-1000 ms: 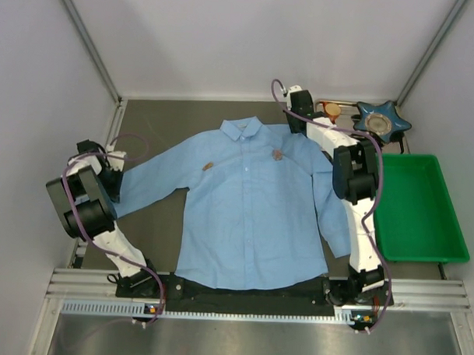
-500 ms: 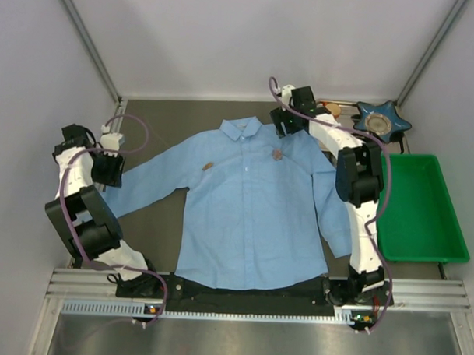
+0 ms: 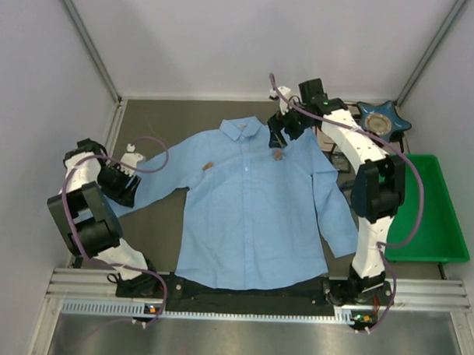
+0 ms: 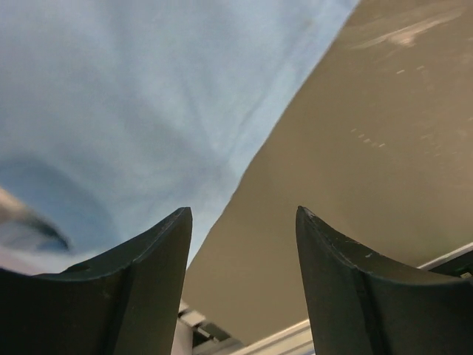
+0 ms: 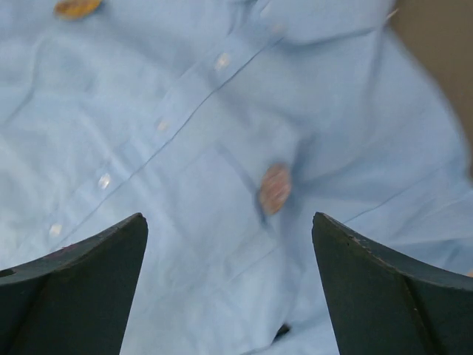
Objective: Pin the brooch onto the clothing
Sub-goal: Flatten out the clothes at the center of the board.
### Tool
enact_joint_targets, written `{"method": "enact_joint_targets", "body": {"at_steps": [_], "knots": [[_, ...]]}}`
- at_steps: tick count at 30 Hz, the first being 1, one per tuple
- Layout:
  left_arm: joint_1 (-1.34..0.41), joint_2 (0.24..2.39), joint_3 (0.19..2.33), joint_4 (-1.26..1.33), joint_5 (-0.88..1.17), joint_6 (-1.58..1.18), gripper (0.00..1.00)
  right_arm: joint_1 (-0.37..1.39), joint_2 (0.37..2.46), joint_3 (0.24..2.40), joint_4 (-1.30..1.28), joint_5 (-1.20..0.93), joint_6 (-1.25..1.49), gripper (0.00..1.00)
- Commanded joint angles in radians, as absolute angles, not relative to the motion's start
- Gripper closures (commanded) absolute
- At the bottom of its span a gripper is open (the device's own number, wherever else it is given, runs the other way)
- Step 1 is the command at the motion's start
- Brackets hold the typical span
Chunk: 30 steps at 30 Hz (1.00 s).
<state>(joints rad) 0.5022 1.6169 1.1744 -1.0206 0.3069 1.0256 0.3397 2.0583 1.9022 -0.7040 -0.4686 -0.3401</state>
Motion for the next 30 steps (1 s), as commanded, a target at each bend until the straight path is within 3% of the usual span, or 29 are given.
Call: {"method": "enact_joint_targets", "body": {"at_steps": [1,5,8,12,14,20,30], "knots": [[0.414,1.565,1.120,-0.928,0.405,1.017,0.37,0.402,1.939,1.755,-0.897,-0.542,-0.457,0.11],[0.227,1.591,1.103,-0.748,0.400,0.808,0.38,0.408,1.898,1.632,-0.896,-0.515,-0.445,0.18],[0.166,1.670,1.152,-0.634,0.403,0.619,0.47,0.410,1.888,1.579,-0.893,-0.519,-0.440,0.28],[0.118,1.819,1.299,-0.574,0.407,0.500,0.49,0.419,1.902,1.523,-0.877,-0.518,-0.414,0.36],[0.078,1.862,1.360,-0.560,0.362,0.447,0.42,0.426,1.913,1.508,-0.854,-0.514,-0.402,0.36],[0.084,1.988,1.489,-0.543,0.239,0.396,0.38,0.443,1.957,1.537,-0.836,-0.515,-0.393,0.36],[0.081,2.205,1.781,-0.650,0.435,0.512,0.39,0.472,2.016,1.554,-0.836,-0.523,-0.408,0.36]]}}
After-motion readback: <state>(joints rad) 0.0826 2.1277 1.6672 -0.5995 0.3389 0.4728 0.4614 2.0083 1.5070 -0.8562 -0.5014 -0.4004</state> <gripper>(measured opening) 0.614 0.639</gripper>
